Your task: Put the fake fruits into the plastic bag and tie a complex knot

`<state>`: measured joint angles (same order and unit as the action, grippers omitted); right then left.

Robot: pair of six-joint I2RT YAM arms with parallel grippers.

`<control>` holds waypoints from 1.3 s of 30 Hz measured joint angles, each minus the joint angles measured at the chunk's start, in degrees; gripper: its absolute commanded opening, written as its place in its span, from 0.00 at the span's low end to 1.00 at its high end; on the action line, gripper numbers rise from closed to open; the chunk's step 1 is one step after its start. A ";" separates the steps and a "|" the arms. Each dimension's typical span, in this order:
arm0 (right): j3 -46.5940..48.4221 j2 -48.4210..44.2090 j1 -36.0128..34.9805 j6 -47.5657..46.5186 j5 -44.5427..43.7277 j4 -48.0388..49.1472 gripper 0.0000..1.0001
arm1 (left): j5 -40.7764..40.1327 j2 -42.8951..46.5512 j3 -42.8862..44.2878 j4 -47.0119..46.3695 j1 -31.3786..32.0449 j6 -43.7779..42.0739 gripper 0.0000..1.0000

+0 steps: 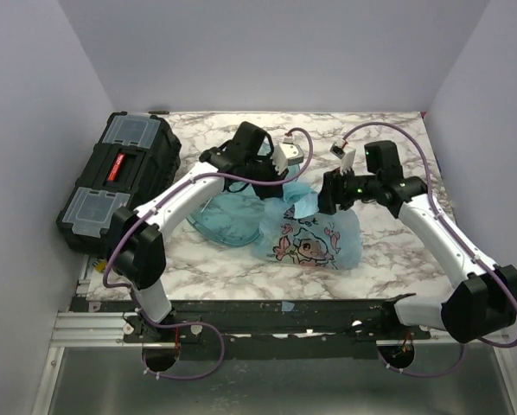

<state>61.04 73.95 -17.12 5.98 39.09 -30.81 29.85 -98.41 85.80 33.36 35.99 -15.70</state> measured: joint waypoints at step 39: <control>6.29 3.54 0.15 -51.19 9.20 -1.84 1.00 | 24.06 -0.09 12.17 14.21 -0.09 -3.45 0.00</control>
<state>67.33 77.49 -16.97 -45.21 48.29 -32.64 53.91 -98.50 97.97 47.57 35.90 -19.16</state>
